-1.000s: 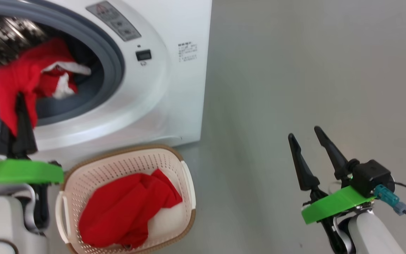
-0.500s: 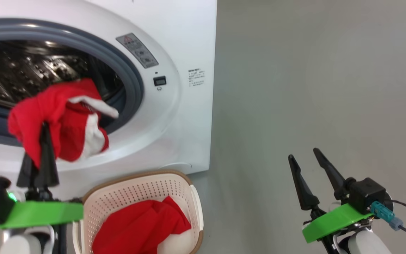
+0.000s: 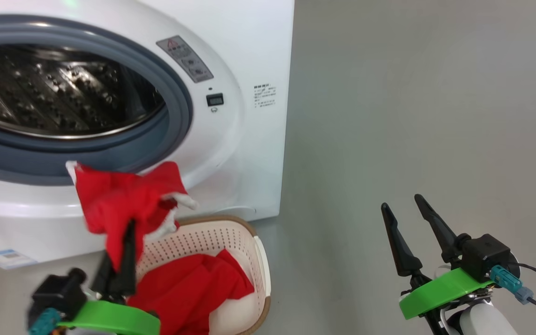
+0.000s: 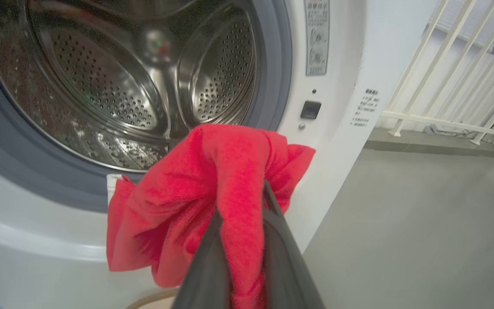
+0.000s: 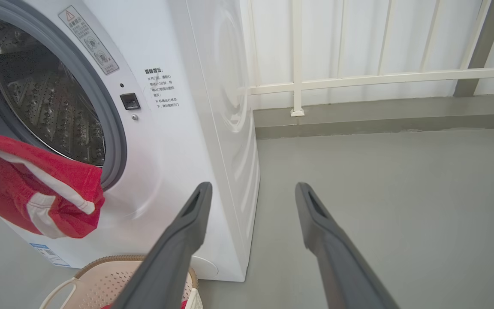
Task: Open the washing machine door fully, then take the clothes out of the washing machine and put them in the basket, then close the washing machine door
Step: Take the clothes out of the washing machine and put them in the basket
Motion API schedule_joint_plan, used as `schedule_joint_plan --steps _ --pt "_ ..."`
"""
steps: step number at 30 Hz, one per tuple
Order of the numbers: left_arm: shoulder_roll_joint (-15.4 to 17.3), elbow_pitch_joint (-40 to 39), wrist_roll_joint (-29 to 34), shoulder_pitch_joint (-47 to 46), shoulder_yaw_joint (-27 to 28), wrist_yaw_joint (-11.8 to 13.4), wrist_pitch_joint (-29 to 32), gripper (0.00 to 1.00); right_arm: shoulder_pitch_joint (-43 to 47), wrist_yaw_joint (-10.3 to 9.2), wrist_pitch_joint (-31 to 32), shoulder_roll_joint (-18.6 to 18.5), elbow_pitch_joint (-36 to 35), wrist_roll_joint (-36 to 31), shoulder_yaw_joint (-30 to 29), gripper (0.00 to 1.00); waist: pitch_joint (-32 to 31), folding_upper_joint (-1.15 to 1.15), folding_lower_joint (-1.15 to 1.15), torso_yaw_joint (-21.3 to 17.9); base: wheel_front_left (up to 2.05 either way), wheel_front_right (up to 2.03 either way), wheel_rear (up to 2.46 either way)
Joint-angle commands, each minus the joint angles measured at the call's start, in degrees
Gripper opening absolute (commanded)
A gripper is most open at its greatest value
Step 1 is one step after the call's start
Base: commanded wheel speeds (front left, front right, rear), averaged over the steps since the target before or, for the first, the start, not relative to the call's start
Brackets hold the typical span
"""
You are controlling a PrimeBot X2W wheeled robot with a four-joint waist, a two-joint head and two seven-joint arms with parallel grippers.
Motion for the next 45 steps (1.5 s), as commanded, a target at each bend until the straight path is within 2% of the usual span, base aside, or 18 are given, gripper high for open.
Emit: schedule_joint_plan --steps 1,7,15,25,32,38,40,41,42,45 --pt "0.47 0.91 -2.13 -1.66 0.97 0.30 -0.68 0.00 -1.23 0.35 -0.37 0.02 -1.20 -0.72 1.57 1.00 1.53 0.00 0.00 0.16 0.00 0.00 0.00" --pt "0.47 12.53 -6.15 -6.72 -1.64 0.14 0.09 0.00 -2.90 0.35 -0.37 0.02 -1.14 -0.71 1.82 1.00 5.11 0.00 0.00 -0.02 0.00 0.00 0.00" --pt "1.00 26.17 -5.67 -13.80 -4.79 -0.25 0.68 0.00 -4.92 0.35 -0.37 0.02 -0.89 -1.12 2.08 1.00 9.88 0.00 0.00 -0.76 0.00 0.00 0.00" --pt "1.12 45.93 -10.83 -24.22 -7.44 -0.61 5.15 0.00 -7.53 0.35 -0.37 0.02 -0.83 -0.83 2.67 1.00 15.26 0.00 0.00 -2.44 0.00 0.00 0.00" --pt "1.50 54.27 -13.42 -27.98 -9.83 -0.62 7.51 0.00 -8.45 0.35 -0.37 0.02 -0.71 -0.07 3.51 1.00 16.61 0.00 0.00 -3.97 0.00 0.00 0.00" --pt "2.53 57.33 -14.50 -28.77 -11.86 -0.63 8.14 0.00 -8.75 0.35 -0.37 0.02 -0.54 0.77 3.88 1.00 16.91 0.00 0.00 -5.22 0.00 0.00 0.00" --pt "2.83 57.86 -14.64 -28.72 -12.33 -0.63 7.46 0.40 -8.69 0.35 -0.37 0.02 -0.34 1.00 3.97 1.00 16.53 0.00 0.00 -5.54 0.00 0.00 0.00" --pt "2.99 58.09 -14.62 -28.62 -12.55 -0.63 6.85 0.85 -8.61 0.35 -0.37 0.02 -0.23 1.10 3.99 1.00 16.20 0.00 0.00 -5.62 0.00 0.00 0.00" --pt "3.09 58.31 -14.59 -28.54 -12.72 -0.63 6.18 1.00 -8.47 0.35 -0.37 0.02 -0.12 1.16 3.93 1.00 15.81 0.00 0.00 -5.61 0.00 0.00 0.00" --pt "2.77 58.72 -14.69 -28.29 -13.45 -0.63 4.67 1.00 -8.04 0.35 -0.37 0.02 0.12 1.06 3.48 1.00 14.29 0.00 0.00 -5.05 0.00 0.00 0.00"
